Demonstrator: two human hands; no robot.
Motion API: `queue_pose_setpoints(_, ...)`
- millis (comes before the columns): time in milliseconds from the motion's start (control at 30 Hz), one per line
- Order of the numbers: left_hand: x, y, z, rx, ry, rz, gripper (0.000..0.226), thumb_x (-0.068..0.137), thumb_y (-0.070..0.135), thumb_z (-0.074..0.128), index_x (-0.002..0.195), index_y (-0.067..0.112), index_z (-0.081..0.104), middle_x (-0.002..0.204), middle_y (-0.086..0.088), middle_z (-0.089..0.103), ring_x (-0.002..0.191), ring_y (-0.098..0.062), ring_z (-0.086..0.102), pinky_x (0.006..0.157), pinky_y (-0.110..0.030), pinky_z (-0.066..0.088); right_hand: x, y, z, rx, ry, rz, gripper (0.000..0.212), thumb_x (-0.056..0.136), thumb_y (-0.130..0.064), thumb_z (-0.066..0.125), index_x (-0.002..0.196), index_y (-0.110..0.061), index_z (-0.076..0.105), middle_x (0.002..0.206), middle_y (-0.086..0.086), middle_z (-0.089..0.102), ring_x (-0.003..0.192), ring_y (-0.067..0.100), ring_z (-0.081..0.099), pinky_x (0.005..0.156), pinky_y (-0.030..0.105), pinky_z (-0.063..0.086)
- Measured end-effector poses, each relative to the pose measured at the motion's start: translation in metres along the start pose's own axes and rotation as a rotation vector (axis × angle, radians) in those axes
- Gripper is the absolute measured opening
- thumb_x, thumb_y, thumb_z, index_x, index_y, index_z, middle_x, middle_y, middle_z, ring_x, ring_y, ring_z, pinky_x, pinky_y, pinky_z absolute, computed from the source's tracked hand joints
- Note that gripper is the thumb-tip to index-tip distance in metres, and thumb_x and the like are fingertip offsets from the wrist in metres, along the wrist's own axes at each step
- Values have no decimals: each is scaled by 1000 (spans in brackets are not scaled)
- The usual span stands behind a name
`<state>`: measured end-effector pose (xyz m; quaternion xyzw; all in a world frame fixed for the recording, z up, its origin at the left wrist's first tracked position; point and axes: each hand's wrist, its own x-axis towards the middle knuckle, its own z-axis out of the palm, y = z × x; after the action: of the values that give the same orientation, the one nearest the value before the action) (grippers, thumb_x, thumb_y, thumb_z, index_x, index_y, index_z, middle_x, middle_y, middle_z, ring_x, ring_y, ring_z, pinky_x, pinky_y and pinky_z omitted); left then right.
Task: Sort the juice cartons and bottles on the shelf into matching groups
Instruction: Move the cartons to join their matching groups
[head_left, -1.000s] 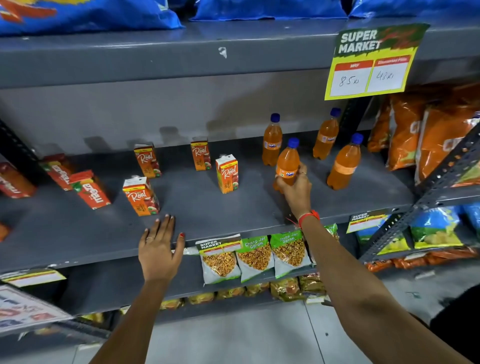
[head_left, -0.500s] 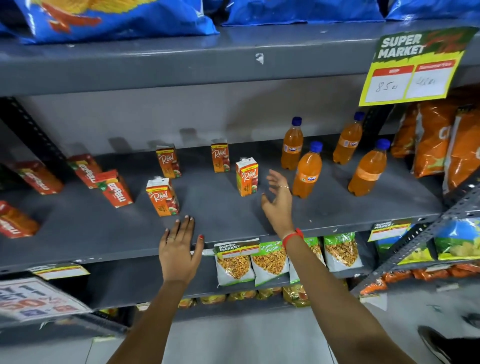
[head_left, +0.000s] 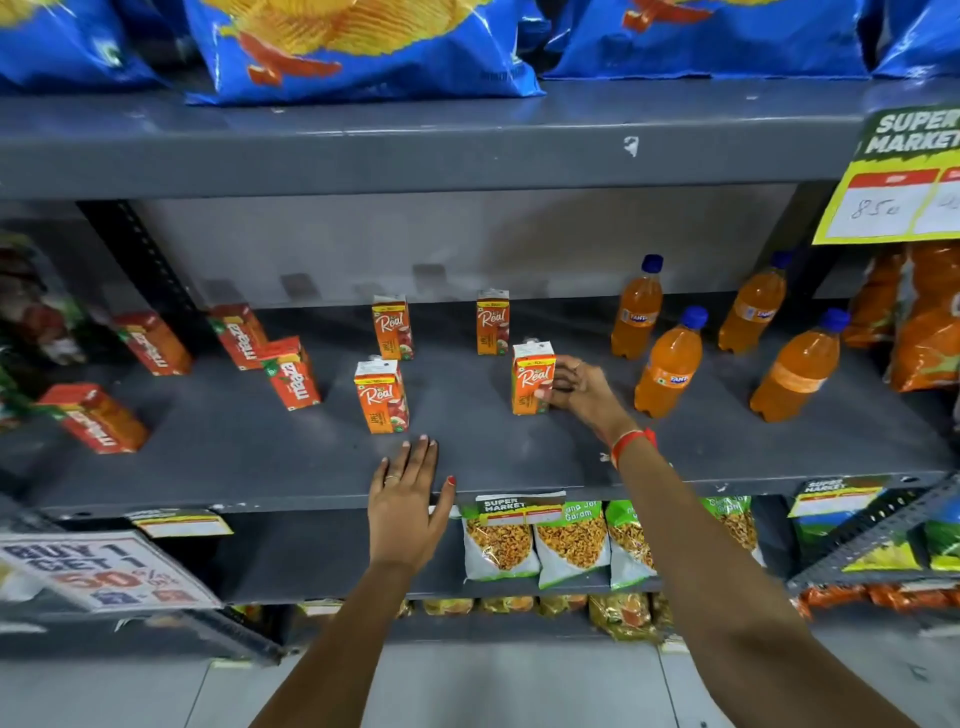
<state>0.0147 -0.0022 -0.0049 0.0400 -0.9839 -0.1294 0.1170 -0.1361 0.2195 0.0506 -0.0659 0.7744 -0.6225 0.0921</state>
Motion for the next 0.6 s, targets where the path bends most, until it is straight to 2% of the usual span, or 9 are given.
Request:
queue_pose_setpoints(133, 0, -1, 1, 1, -17, 3, 69, 92, 53, 8, 129, 14, 50, 136, -4, 52, 128, -24, 45, 105, -44, 34, -6, -2, 24, 2, -14, -36, 49, 73, 11, 68, 118, 7, 50, 105, 12, 60, 77, 1, 66, 67, 13, 55)
queue_pose_setpoints(167, 0, -1, 1, 3, -21, 4, 69, 92, 53, 8, 129, 14, 50, 136, -4, 52, 128, -24, 45, 105, -45, 34, -8, -2, 29, 7, -12, -42, 49, 73, 10, 69, 118, 6, 51, 106, 13, 61, 78, 1, 67, 67, 13, 55)
queue_pose_setpoints(233, 0, -1, 0, 5, -33, 5, 68, 92, 53, 8, 129, 13, 50, 136, -4, 53, 128, -24, 45, 105, -45, 34, -10, 0, 38, 1, 4, -44, 48, 73, 4, 72, 117, -1, 54, 108, 14, 63, 89, 14, 66, 75, 19, 56)
queue_pose_setpoints(300, -1, -1, -2, 5, -40, 11, 68, 93, 53, 9, 129, 13, 51, 135, -5, 53, 128, -25, 45, 104, -45, 35, -12, 1, 43, 9, 34, -47, 46, 73, 0, 74, 115, -5, 55, 110, 15, 65, 98, 24, 63, 84, 32, 54)
queue_pose_setpoints(400, -1, -3, -4, 11, -49, 22, 68, 93, 52, 9, 129, 12, 50, 135, -5, 53, 128, -25, 46, 104, -46, 35, -16, -1, 46, 9, 63, -33, 46, 75, -1, 73, 116, -7, 55, 111, 14, 64, 103, 27, 62, 91, 42, 53)
queue_pose_setpoints(500, 0, -5, -7, 28, -71, 39, 69, 93, 53, 8, 129, 12, 50, 135, -5, 53, 128, -24, 45, 104, -45, 35, -20, -3, 51, -10, 74, -17, 54, 75, -1, 72, 124, -7, 50, 118, 12, 61, 109, 25, 58, 96, 45, 51)
queue_pose_setpoints(600, -4, -18, -10, 64, -79, 49, 69, 93, 54, 9, 129, 12, 50, 136, -4, 52, 129, -22, 44, 105, -44, 34, -31, 2, 60, 144, 221, 60, 62, 73, 3, 71, 126, -14, 45, 121, 7, 49, 115, 22, 49, 98, 44, 48)
